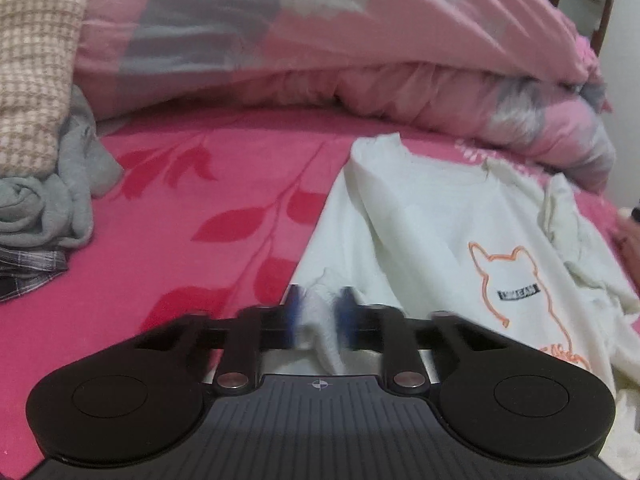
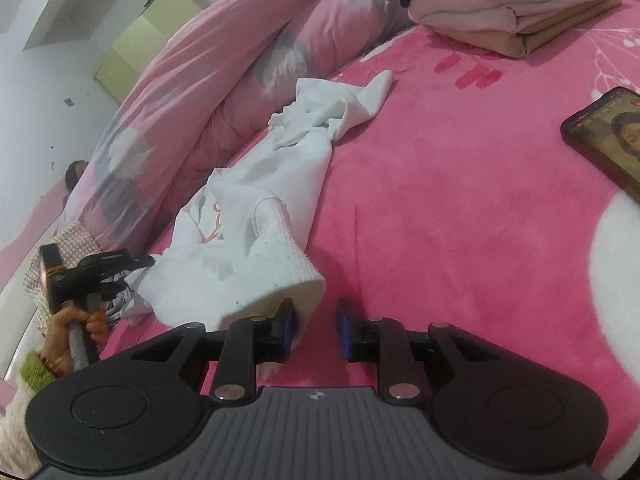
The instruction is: Fold clothes
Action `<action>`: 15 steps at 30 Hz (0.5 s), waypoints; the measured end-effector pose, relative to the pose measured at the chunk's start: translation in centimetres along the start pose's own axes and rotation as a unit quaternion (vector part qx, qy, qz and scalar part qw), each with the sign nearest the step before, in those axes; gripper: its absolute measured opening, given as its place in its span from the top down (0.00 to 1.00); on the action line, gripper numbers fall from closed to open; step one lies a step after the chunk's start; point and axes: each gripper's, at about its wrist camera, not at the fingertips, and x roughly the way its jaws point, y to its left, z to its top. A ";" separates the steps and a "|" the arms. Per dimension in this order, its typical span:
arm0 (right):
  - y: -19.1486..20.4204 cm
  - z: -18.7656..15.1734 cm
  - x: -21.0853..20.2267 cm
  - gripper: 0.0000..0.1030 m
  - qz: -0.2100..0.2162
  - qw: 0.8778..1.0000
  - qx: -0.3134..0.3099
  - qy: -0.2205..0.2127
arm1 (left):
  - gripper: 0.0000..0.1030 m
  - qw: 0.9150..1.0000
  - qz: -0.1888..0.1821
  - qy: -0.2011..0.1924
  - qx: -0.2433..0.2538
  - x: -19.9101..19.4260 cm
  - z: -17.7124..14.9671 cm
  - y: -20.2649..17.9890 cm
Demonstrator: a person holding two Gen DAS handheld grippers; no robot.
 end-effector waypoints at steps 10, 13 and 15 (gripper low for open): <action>-0.2 -0.3 0.1 0.76 0.014 1.000 -0.001 -0.009 | 0.94 0.997 -0.042 -0.055 0.013 -12.8 -3.3 -0.8; -0.1 -0.3 0.1 0.76 0.013 1.000 -0.004 -0.011 | 0.94 0.996 -0.055 -0.055 0.034 -16.8 -5.1 -0.9; 0.0 -0.3 0.0 0.76 0.013 1.000 -0.006 -0.011 | 0.94 0.996 -0.059 -0.051 0.043 -18.9 -6.5 -0.7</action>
